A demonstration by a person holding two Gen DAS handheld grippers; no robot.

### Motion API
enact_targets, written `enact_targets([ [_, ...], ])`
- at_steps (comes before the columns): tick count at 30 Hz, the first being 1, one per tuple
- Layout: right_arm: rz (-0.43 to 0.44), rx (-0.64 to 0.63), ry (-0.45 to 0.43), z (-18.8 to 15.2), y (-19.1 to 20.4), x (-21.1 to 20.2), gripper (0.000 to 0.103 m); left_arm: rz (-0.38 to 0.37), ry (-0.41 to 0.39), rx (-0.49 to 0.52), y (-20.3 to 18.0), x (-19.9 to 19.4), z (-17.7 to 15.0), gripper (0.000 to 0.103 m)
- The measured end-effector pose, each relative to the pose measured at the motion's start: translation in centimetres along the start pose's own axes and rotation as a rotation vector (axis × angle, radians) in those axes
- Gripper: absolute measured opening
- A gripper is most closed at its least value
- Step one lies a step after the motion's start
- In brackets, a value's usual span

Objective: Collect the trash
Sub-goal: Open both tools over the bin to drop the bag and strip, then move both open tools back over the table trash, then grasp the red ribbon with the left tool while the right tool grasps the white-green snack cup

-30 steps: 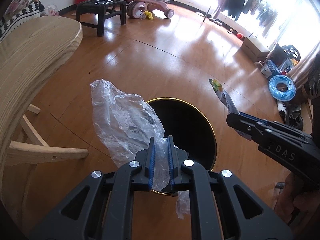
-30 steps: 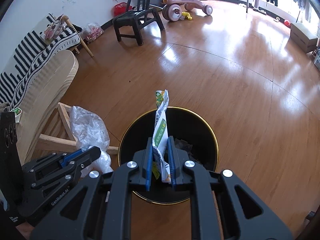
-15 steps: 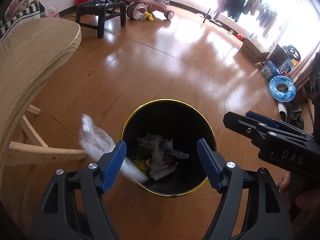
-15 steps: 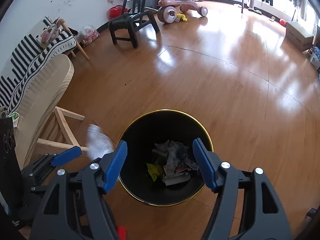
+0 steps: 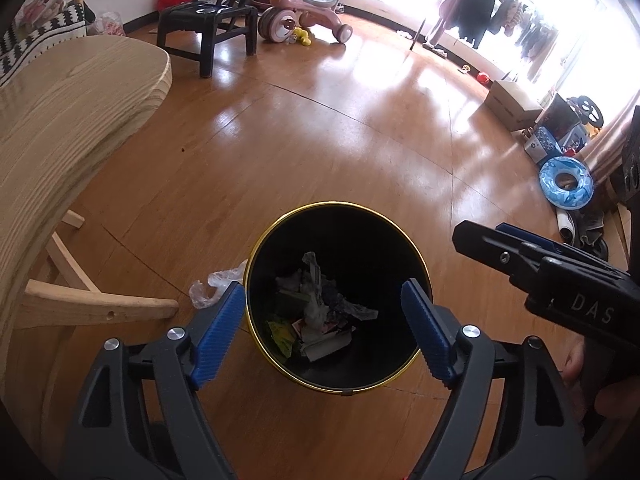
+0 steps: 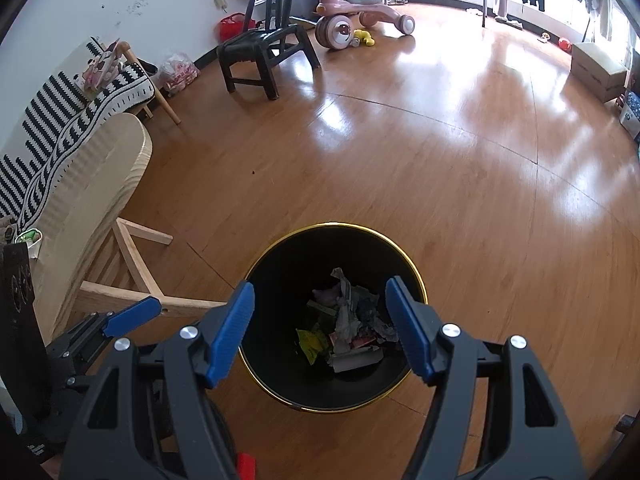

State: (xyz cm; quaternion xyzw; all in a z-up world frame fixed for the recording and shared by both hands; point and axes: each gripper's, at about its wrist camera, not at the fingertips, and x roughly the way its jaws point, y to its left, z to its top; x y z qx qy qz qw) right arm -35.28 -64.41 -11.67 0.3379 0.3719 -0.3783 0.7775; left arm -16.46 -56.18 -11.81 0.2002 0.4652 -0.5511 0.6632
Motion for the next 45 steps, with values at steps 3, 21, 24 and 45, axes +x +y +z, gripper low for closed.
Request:
enact_targets([
  [3,-0.003,-0.005,-0.01,0.3,0.4,-0.6,0.067,0.009,-0.012,-0.01,0.2,-0.7,0.1,0.078],
  [21,0.215,-0.332,-0.113,4.5,23.2,-5.0,0.071,0.327,-0.29,-0.186,18.3,-25.4,-2.0,0.087],
  [24,0.292,-0.429,-0.103,3.4,30.9,-4.9,0.072,0.424,-0.297,-0.258,24.6,-29.5,-4.9,0.088],
  [45,0.365,-0.655,-0.015,-1.5,59.6,5.8,0.072,0.482,-0.275,-0.491,44.6,-27.8,-10.4,0.088],
])
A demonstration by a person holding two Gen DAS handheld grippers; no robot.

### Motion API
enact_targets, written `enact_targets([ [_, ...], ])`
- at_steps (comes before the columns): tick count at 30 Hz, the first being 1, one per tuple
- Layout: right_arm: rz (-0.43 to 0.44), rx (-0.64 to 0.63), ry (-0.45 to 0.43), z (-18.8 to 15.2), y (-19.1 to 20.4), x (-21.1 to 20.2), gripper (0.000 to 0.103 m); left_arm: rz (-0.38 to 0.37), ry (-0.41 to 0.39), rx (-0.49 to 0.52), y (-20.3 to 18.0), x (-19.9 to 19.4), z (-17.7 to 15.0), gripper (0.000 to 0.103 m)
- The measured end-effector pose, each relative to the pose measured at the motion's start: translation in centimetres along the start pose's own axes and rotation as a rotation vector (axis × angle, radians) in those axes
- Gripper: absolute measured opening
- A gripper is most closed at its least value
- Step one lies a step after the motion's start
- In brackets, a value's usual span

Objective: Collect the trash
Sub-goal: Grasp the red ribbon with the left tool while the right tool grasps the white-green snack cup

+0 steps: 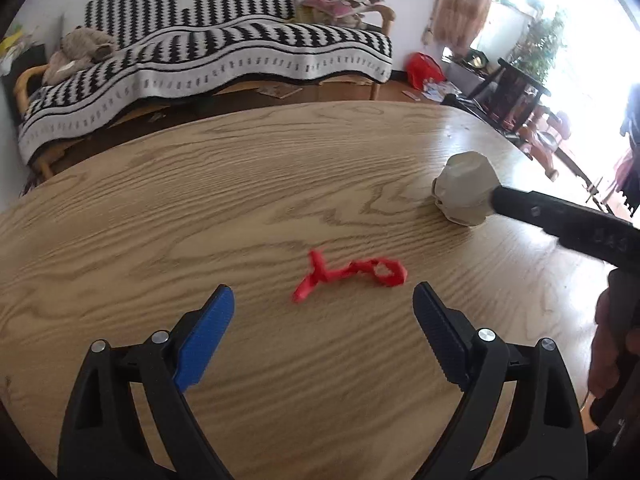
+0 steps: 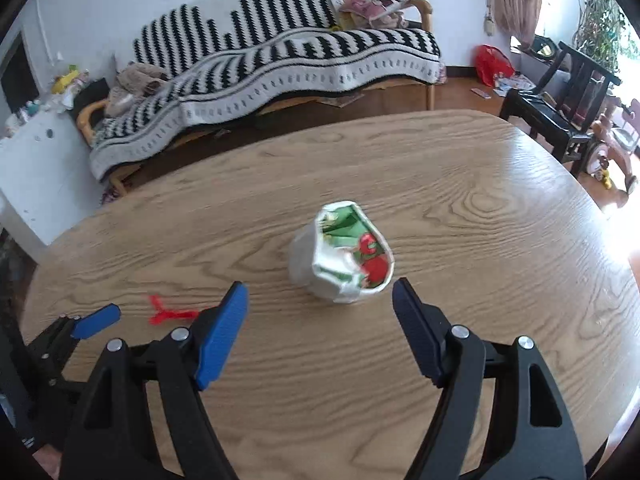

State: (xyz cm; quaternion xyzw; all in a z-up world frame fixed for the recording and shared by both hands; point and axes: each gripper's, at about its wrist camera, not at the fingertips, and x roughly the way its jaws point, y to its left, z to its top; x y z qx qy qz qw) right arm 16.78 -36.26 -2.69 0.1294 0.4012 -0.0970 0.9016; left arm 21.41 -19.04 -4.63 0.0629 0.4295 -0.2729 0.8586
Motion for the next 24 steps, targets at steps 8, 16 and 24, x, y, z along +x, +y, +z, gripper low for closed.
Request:
enact_targets([
  [8,-0.068,-0.069,-0.001,0.6,-0.4,4.0,0.072,0.006,0.026,0.024,-0.2,4.0,1.3,0.088],
  [16,-0.061,-0.077,0.036,0.8,-0.7,6.0,0.072,0.054,0.028,0.128,-2.6,4.6,1.2,0.067],
  [24,-0.05,-0.065,0.022,0.4,-0.8,5.5,0.05,0.04,0.041,0.148,-3.0,3.9,0.8,0.029],
])
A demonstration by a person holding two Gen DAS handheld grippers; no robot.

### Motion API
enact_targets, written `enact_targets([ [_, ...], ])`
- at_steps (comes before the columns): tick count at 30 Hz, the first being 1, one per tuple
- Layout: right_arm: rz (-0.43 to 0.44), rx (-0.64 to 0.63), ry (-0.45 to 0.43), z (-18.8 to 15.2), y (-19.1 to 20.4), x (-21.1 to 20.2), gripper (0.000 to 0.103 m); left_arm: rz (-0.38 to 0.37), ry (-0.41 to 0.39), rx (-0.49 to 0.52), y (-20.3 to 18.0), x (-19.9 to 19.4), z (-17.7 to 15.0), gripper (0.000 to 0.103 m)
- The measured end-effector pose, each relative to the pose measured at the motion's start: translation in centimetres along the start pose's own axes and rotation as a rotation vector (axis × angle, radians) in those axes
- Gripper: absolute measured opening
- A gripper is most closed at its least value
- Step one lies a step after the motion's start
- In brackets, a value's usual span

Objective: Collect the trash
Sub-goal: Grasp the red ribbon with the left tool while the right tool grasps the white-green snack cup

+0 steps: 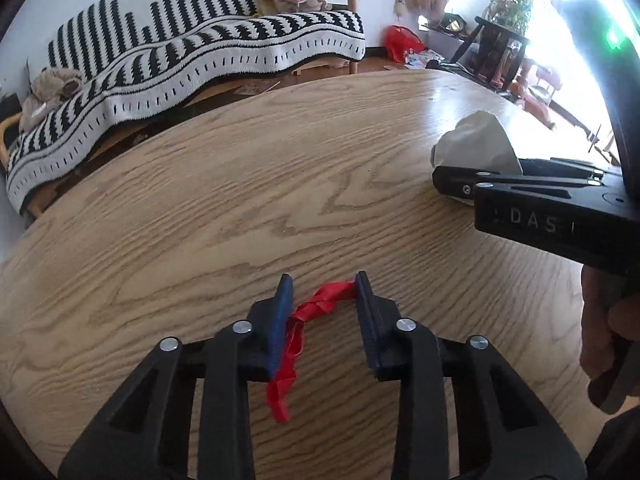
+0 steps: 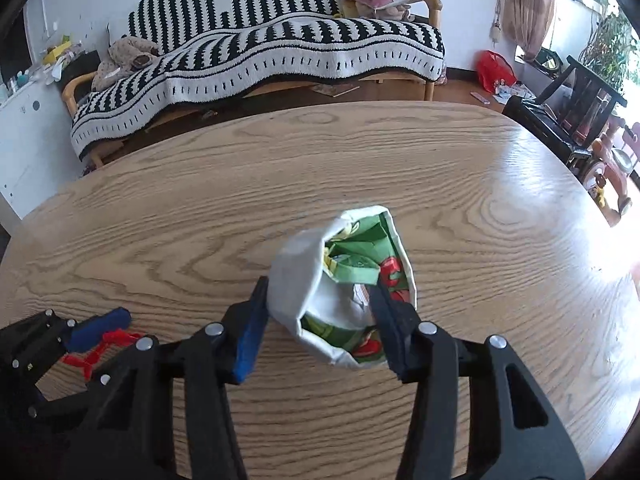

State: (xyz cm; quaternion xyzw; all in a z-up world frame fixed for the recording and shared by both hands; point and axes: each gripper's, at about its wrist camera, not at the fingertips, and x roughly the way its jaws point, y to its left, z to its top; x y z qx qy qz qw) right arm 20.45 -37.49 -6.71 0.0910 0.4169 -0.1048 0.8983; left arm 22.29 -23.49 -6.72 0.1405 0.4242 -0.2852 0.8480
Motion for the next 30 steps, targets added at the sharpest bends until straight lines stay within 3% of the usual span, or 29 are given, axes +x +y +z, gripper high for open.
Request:
enact_targets([
  [18,0.035,0.021,-0.04,-0.1,0.3,-3.2,0.05,0.045,-0.006,-0.086,1.2,-2.0,-0.4,0.027],
  [25,0.029,0.034,-0.065,-2.7,-0.9,-8.6,0.05,0.024,-0.019,-0.121,0.5,-5.0,-0.8,0.027],
  [30,0.006,0.085,-0.098,-5.9,-4.7,-13.8,0.05,-0.033,-0.03,-0.146,-2.7,-7.8,-1.3,0.027],
])
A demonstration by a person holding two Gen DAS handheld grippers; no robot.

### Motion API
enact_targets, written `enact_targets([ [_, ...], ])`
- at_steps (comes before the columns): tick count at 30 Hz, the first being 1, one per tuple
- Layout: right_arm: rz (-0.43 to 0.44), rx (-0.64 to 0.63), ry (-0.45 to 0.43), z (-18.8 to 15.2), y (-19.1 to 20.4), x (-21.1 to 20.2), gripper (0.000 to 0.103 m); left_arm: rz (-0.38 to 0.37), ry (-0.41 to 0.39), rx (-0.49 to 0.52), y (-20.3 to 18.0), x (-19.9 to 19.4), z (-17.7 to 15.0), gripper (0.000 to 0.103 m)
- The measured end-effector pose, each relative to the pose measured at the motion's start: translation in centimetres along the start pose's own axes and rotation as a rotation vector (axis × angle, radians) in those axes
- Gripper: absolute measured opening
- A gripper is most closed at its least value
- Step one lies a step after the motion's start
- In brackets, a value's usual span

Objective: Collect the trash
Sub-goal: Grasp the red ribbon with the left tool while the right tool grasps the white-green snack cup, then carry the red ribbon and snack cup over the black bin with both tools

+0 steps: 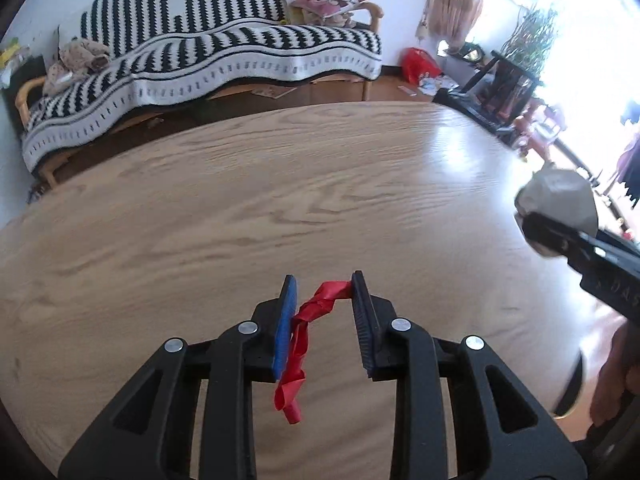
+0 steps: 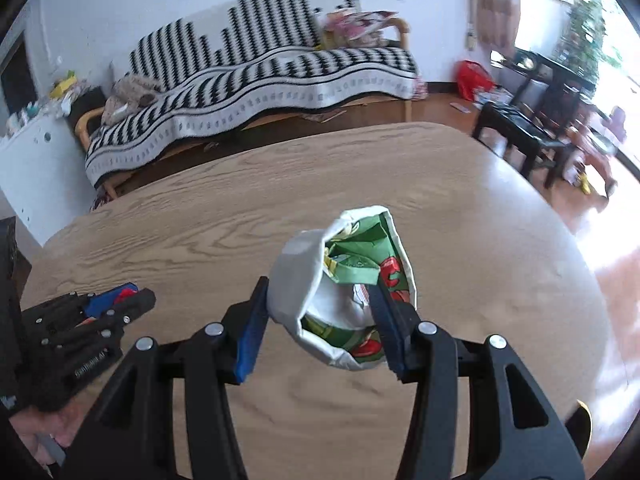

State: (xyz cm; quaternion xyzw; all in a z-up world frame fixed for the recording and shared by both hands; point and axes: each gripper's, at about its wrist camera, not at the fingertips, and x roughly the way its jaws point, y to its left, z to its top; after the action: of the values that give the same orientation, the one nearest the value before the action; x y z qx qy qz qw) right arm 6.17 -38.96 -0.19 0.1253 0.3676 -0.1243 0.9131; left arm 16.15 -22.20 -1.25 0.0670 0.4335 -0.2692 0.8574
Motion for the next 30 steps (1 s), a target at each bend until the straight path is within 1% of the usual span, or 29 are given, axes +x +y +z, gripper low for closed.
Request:
enact_targets([
  [1,-0.015,0.024,-0.002,-0.6,-1.6,-1.2,0.05,-0.028,0.005,-0.006,-1.3,-0.4,-0.3,0.027],
  [4,-0.046,0.085,-0.006,-2.2,-5.8,-4.6,0.05,-0.054,0.008,0.03,-5.0,-1.3,-0.8,0.027],
  [10,-0.164,0.167,-0.044,-6.0,-14.6,-12.1,0.05,-0.148,-0.02,0.115,-14.4,-3.7,-1.0,0.027],
  [12,-0.202,0.191,-0.06,-7.2,-17.3,-14.5,0.05,-0.206,-0.026,0.133,-18.4,-4.6,-0.7,0.027],
  [15,-0.251,0.242,-0.083,-9.3,-21.5,-18.1,0.05,-0.262,-0.035,0.179,-23.5,-5.6,-0.9,0.027],
  [17,-0.283,0.271,-0.094,-10.5,-24.2,-20.2,0.05,-0.316,-0.027,0.217,-27.7,-6.2,-1.8,0.027],
  [18,-0.294,0.281,-0.1,-11.1,-25.1,-20.9,0.05,-0.331,-0.022,0.233,-29.2,-6.3,-2.2,0.027],
  [19,-0.308,0.293,-0.106,-11.8,-26.3,-21.9,0.05,-0.35,-0.013,0.265,-31.5,-6.3,-3.0,0.028],
  [22,-0.335,0.327,-0.111,-13.6,-29.1,-23.8,0.05,-0.392,0.026,0.32,-36.3,-5.4,-5.3,0.028],
  [25,-0.352,0.368,-0.107,-15.3,-31.6,-24.6,0.05,-0.425,0.075,0.366,-39.9,-3.8,-7.7,0.028],
  [28,-0.362,0.411,-0.091,-17.5,-33.8,-24.6,0.05,-0.442,0.106,0.402,-42.0,-2.2,-10.1,0.028],
  [30,-0.365,0.432,-0.076,-18.8,-34.7,-24.2,0.05,-0.455,0.133,0.414,-42.9,-0.4,-11.7,0.028],
])
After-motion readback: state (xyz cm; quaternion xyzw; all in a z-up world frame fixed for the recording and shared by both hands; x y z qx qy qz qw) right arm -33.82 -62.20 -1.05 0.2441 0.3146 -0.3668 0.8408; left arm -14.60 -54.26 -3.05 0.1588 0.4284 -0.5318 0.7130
